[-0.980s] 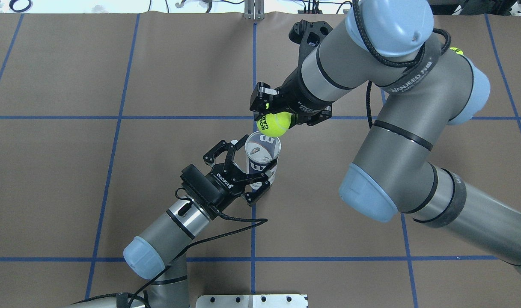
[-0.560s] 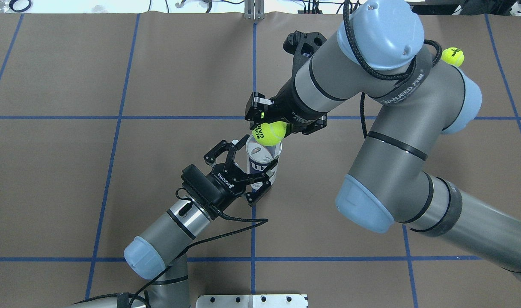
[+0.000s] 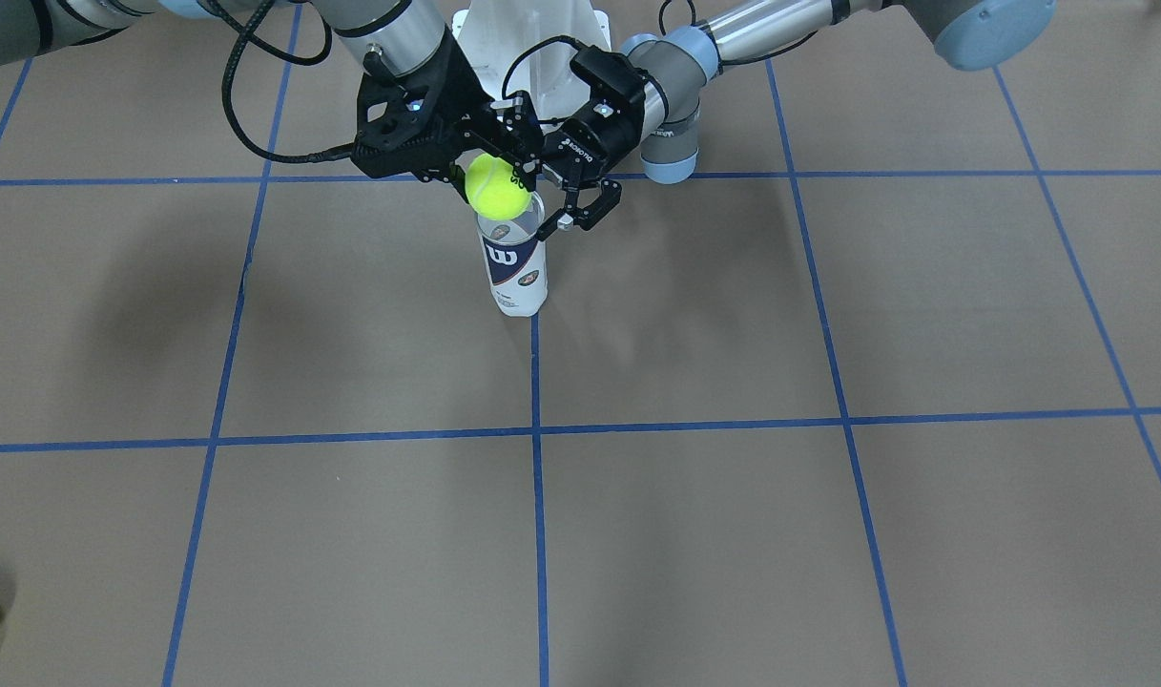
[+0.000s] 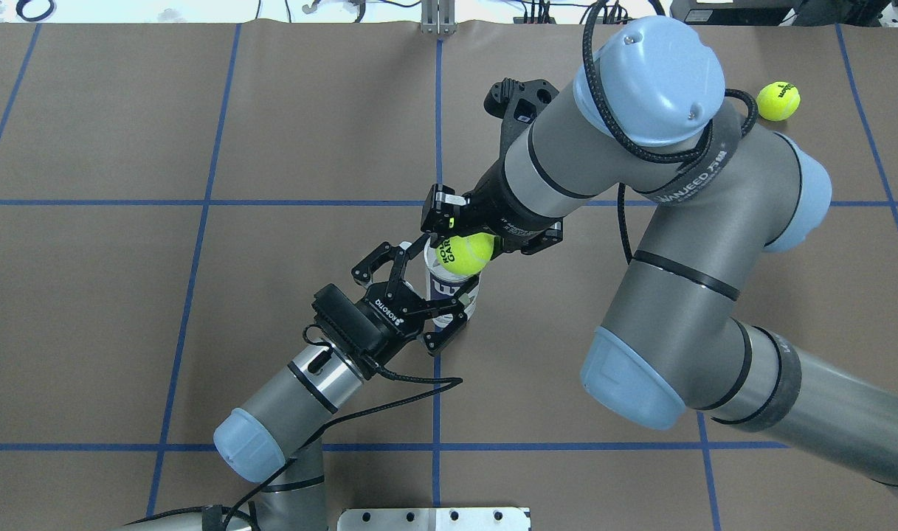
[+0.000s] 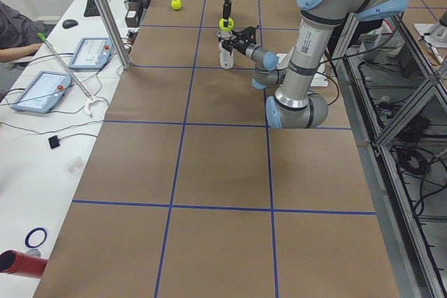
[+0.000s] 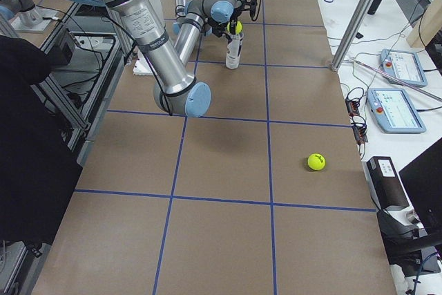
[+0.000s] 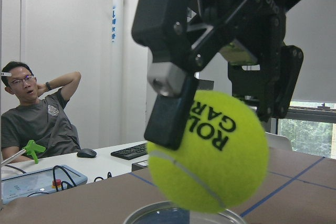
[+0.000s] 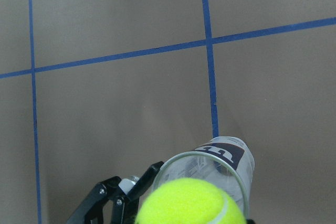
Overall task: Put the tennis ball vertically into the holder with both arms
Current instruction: 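Lower the ball into the can's open top with the right gripper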
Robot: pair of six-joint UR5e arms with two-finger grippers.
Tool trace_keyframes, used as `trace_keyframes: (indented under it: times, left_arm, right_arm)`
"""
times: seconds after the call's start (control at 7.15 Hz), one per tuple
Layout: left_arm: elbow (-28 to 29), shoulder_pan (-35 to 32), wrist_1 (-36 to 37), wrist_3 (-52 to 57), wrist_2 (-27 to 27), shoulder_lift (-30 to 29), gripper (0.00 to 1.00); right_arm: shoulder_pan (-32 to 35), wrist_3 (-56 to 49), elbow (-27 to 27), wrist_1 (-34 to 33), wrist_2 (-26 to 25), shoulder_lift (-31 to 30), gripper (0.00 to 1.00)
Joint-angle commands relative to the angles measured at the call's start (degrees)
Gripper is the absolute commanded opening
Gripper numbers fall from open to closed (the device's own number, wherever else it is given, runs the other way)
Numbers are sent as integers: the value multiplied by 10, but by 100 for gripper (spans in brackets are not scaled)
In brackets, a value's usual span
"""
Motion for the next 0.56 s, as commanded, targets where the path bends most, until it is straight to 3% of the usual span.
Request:
trace_keyframes:
  times: [0.0, 0.42]
  left_arm:
    - [0, 1, 0, 0, 0, -1, 84]
    - [0, 1, 0, 0, 0, 0, 84]
  right_arm:
    - [-4, 0, -2, -3, -2, -1, 41]
    - [-14, 0, -2, -3, -13, -2, 82]
